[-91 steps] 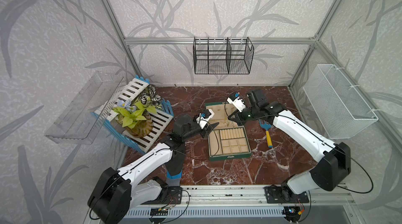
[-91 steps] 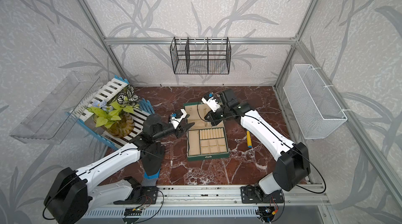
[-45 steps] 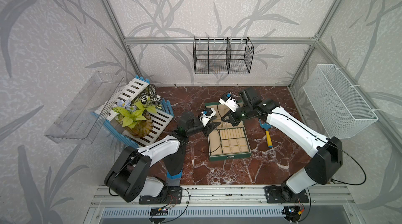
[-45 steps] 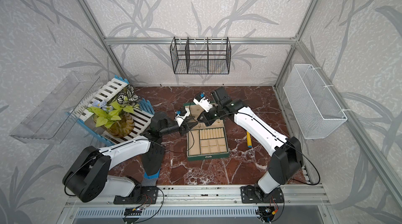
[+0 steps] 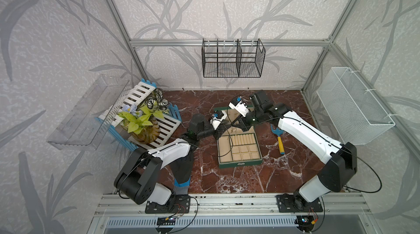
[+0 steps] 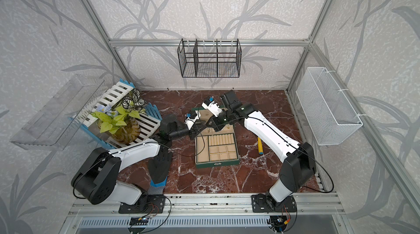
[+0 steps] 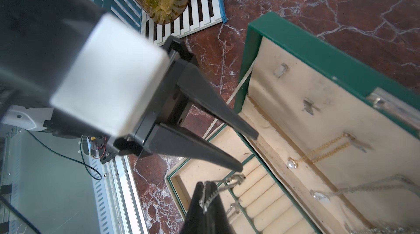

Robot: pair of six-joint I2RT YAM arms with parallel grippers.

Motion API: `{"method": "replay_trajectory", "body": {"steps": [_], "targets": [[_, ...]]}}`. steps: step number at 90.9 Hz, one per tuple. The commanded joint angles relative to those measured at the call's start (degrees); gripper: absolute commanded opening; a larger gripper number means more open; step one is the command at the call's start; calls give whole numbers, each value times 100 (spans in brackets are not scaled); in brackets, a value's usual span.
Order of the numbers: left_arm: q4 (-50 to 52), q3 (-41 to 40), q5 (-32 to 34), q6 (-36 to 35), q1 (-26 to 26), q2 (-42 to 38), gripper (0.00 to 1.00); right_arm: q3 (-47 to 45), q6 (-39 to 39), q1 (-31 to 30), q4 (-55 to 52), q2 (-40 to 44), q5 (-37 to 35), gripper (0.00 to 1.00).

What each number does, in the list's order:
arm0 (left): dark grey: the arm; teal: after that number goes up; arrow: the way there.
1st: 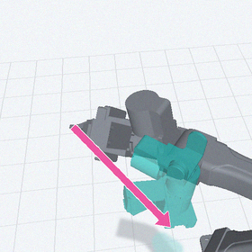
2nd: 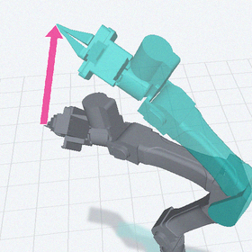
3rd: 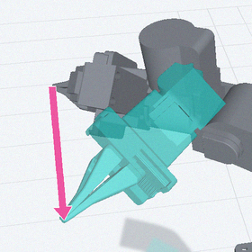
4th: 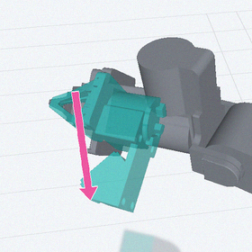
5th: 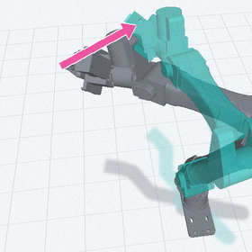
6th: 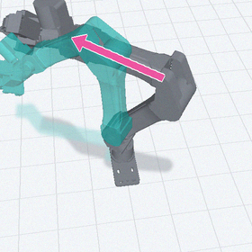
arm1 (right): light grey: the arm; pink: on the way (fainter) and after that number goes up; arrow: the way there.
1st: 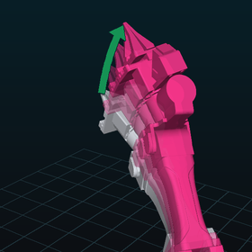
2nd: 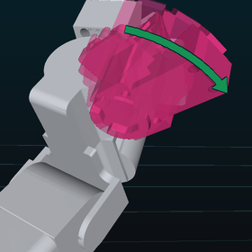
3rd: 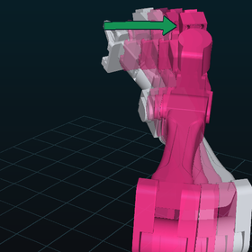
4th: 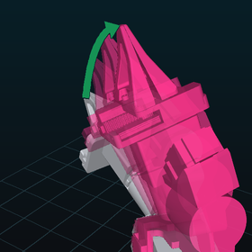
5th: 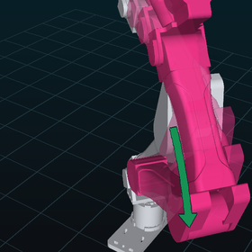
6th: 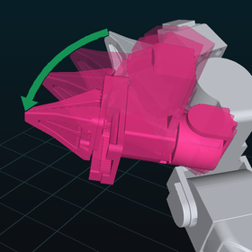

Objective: Put jewelry chain into jewelry box
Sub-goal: Hang the necklace on the jewelry box clasp.

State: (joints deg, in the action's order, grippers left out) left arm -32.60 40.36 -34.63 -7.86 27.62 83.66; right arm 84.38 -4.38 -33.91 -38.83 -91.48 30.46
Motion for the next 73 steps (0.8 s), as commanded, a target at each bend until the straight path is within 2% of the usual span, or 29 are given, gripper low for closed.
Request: {"method": "replay_trajectory", "body": {"steps": [1,11,30,54,73], "targets": [[212,27,316,-61,-41,-317,30,115,-2,-21,42,-35,-74,0],[520,-55,302,-159,-47,-534,30,99,23,-24,103,-45,-75,0],[913,-86,-301,-148,-47,-818,31,105,60,-19,184,-79,-45,0],[757,243,-1186,-75,-40,-410,32,90,99,-20,186,-48,60,0],[557,452,-1368,-5,-39,-28,26,24,139,-20,211,15,103,0]]}}
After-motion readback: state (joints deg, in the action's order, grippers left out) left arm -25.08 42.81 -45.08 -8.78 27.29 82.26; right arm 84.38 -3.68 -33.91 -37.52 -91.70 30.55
